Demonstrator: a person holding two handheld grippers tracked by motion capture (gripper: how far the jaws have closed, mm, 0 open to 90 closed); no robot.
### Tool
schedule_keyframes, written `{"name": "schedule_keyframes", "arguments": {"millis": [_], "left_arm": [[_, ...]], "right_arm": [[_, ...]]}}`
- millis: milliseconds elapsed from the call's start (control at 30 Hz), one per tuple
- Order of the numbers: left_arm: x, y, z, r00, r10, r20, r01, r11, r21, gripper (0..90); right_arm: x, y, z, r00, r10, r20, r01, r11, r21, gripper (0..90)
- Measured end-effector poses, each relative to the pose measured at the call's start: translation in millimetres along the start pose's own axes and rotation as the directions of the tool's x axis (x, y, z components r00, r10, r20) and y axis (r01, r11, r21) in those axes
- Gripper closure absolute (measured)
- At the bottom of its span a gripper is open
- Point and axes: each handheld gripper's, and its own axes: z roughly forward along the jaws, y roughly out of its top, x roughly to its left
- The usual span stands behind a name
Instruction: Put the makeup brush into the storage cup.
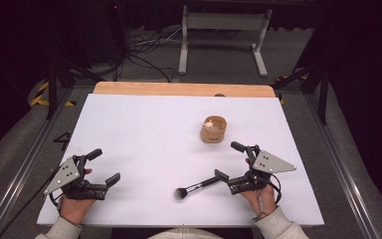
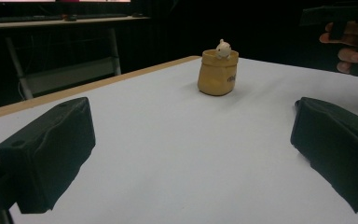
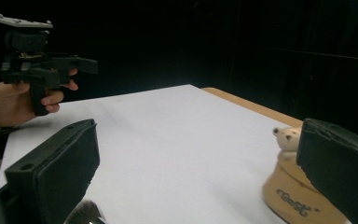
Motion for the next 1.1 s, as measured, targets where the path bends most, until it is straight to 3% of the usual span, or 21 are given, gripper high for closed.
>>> {"name": "schedule_keyframes", "arguments": {"millis": [433, 633, 767, 900, 1000, 1033, 1067, 1100], "left_arm": [[-0.2, 0.0, 0.2, 1.0, -0.007, 0.0, 0.007, 1.0, -0.002, 0.3], [0.3, -0.2, 0.3, 1.0, -0.005, 0.002, 0.005, 1.0, -0.001, 0.3], [-0.2, -0.1, 0.7, 1.0, -0.007, 0.002, 0.007, 1.0, -0.001, 0.3], [-0.2, 0.0, 0.8, 1.0, -0.005, 0.003, 0.005, 1.0, 0.002, 0.3], [-0.3, 0.1, 0.8, 1.0, -0.007, 0.003, 0.007, 1.0, 0.001, 0.3], [-0.3, 0.1, 0.8, 1.0, -0.007, 0.003, 0.007, 1.0, 0.001, 0.3], [-0.4, 0.1, 0.8, 1.0, -0.006, 0.004, 0.006, 1.0, 0.002, 0.3], [-0.5, 0.2, 1.0, 1.0, -0.005, 0.005, 0.005, 1.0, 0.002, 0.3]], "right_arm": [[7.0, 12.7, 25.8, 0.9959, -0.006, -0.09, 0.007, 1.0, 0.012, 0.0], [5.5, 20.9, 34.9, 0.9934, -0.008, -0.114, 0.02, 0.995, 0.101, 0.0], [2.8, 26.2, 37.4, 0.9916, -0.005, -0.129, 0.022, 0.991, 0.133, 0.0], [0.2, 36.3, 40.0, 0.99, -0.028, -0.138, 0.054, 0.981, 0.189, 0.0], [-1.5, 45.1, 42.1, 0.9884, -0.052, -0.143, 0.086, 0.965, 0.249, 0.0], [-1.5, 45.1, 42.1, 0.9884, -0.052, -0.143, 0.086, 0.965, 0.249, 0.0], [-1.9, 46.8, 43.0, 0.9877, -0.057, -0.146, 0.094, 0.959, 0.266, 0.0], [-2.2, 50.2, 44.9, 0.9855, -0.063, -0.157, 0.109, 0.948, 0.3, 0.0]]}}
